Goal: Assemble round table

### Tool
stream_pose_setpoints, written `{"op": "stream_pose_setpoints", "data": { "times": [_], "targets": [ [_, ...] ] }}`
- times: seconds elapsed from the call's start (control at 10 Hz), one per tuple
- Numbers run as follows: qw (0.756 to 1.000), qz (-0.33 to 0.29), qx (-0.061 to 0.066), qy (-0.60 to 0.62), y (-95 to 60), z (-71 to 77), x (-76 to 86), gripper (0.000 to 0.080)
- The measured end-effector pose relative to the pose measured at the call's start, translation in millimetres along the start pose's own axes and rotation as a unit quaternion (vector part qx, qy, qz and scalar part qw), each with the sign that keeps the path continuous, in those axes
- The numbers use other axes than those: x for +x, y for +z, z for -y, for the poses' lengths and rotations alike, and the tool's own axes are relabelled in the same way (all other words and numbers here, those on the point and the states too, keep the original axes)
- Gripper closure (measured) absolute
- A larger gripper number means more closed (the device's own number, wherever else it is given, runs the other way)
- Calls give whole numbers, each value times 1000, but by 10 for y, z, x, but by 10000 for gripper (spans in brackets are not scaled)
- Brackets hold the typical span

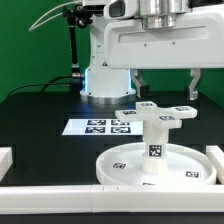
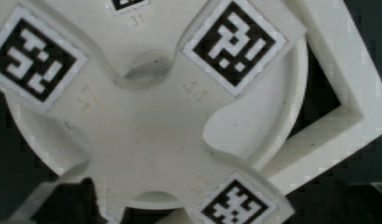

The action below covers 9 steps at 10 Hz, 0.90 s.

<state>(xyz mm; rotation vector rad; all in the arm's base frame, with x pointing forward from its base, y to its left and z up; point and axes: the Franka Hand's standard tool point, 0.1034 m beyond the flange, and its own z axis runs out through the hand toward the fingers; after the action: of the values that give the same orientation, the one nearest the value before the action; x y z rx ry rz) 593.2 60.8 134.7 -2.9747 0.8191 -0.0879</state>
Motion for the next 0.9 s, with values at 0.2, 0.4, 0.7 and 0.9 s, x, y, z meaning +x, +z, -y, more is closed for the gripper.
{"op": "stream_pose_setpoints", "data": {
  "times": [0.2, 0.4, 0.7, 0.9],
  "targets": [
    [999, 0, 0, -50, 2, -22, 13, 151],
    [993, -1, -2, -117, 2, -30, 18, 151],
    [956, -1, -8, -293, -2, -95, 66, 151],
    [916, -1, -13, -402, -21, -117, 114, 151]
  ]
}}
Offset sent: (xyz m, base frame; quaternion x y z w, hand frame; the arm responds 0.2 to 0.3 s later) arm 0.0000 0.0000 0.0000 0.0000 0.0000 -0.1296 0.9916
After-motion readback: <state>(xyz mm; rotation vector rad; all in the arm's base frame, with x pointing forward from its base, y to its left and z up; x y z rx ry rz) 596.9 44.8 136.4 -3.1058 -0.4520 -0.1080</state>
